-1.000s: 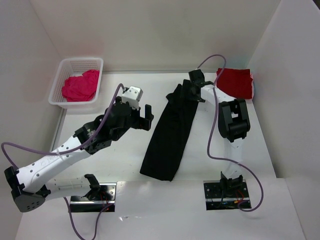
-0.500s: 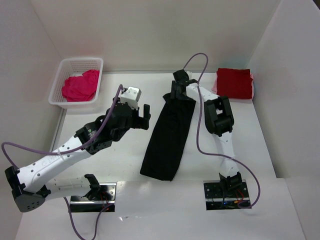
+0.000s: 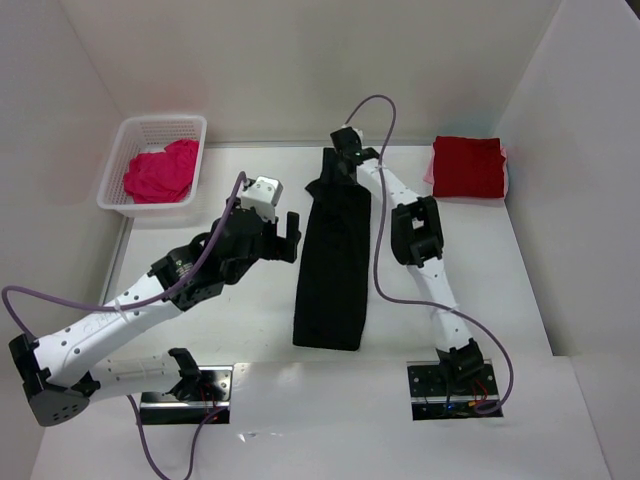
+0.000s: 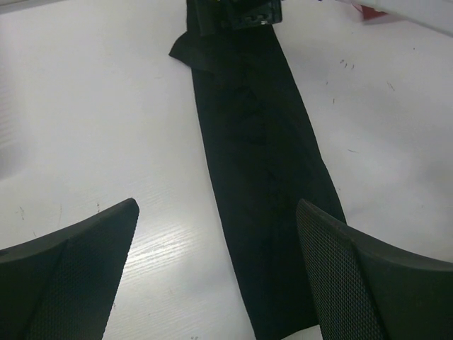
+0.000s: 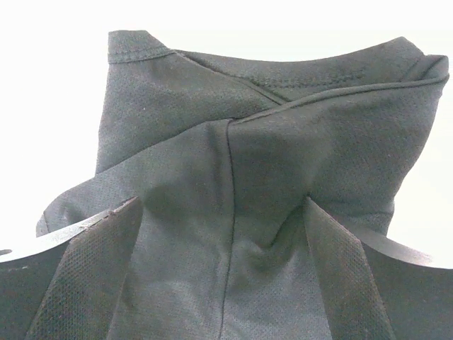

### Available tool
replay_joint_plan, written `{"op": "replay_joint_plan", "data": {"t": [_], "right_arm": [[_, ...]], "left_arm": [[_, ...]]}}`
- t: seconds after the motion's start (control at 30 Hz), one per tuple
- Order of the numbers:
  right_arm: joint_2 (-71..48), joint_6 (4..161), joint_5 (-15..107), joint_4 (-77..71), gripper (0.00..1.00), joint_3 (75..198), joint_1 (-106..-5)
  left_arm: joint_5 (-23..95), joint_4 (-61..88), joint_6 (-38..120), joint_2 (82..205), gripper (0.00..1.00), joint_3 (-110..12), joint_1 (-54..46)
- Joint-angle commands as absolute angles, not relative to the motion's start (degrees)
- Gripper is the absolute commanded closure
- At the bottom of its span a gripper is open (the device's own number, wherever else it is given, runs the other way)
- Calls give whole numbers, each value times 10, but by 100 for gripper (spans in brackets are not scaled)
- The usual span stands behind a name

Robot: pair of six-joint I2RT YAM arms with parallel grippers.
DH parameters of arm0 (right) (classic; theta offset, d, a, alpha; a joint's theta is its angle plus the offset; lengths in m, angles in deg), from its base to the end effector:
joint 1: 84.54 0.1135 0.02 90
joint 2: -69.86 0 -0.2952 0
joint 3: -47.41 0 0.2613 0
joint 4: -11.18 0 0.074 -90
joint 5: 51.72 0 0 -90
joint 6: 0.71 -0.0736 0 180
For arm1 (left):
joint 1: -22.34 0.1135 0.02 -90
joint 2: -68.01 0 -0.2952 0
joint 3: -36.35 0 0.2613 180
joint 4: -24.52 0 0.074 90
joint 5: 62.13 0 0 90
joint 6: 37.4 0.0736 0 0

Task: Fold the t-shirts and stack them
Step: Rotate the tshirt 90 degrees

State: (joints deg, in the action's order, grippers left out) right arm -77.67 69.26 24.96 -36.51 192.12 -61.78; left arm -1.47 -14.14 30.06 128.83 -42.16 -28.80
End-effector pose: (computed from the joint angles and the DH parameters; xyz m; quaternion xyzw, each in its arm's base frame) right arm 0.5807 0.2252 0.1467 0.0169 0.9355 0.0208 0.3523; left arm 0.1875 -0.1752 0.4012 0.0578 0.8079 -0.1617 0.5638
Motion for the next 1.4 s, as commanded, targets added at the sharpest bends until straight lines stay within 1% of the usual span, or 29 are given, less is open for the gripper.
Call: {"op": "replay_joint_plan", "data": {"t": [0.0,0.1,0.23,0.33,0.43,0.57,0.63,0.67,0.7,0.73,0.77,0.8,0.83,0.87,0.9,0.93,0.97,1.0,1.13,1.2,1.37], "right_arm": [[-845,697,306,-420,1,2035,-598],[-866,697,326,-426,1,2081,-586],[-871,702,335,-416,1,2093,-567],[-877,702,314,-429,1,2099,-567],[-856,702,291,-442,1,2099,-567],[-782,702,272,-435,1,2083,-578],[-715,697,272,-426,1,2050,-590],[-689,697,280,-412,1,2035,-601],[-634,697,288,-402,1,1993,-606],[-602,697,288,-389,1,1964,-606],[-569,697,288,-358,1,1932,-614],[-537,702,288,-342,1,1861,-614],[-474,702,288,-326,1,1824,-620],[-444,702,288,-311,1,1787,-620],[-418,702,288,-284,1,1713,-627],[-376,702,294,-275,1,1681,-627],[-359,697,294,-267,1,1623,-627],[-347,690,304,-251,1,1595,-634],[-314,684,335,-234,1,1505,-640],[-309,677,342,-225,1,1472,-640],[-309,671,349,-213,1,1435,-640]], "left_arm": [[-6,-126,312,1285,0,-414,-279],[4,-126,317,1290,0,-414,-273],[11,-120,322,1295,0,-408,-262],[17,-120,322,1301,0,-403,-255],[31,-114,322,1301,0,-397,-249],[38,-109,317,1306,0,-397,-239],[38,-104,311,1315,0,-397,-239],[54,-109,311,1327,0,-397,-234],[65,-109,311,1335,0,-397,-234],[79,-109,311,1344,0,-403,-234],[118,-109,316,1364,0,-408,-234],[139,-109,331,1377,0,-408,-234],[152,-114,331,1392,0,-419,-234],[163,-114,331,1424,0,-427,-234],[179,-121,326,1441,0,-441,-234],[188,-121,314,1457,0,-441,-234],[204,-113,314,1487,0,-447,-234],[248,-106,314,1502,0,-447,-234],[317,-79,314,1562,0,-460,-246],[324,-71,298,1581,0,-460,-251],[325,-71,260,1613,0,-440,-251]]}}
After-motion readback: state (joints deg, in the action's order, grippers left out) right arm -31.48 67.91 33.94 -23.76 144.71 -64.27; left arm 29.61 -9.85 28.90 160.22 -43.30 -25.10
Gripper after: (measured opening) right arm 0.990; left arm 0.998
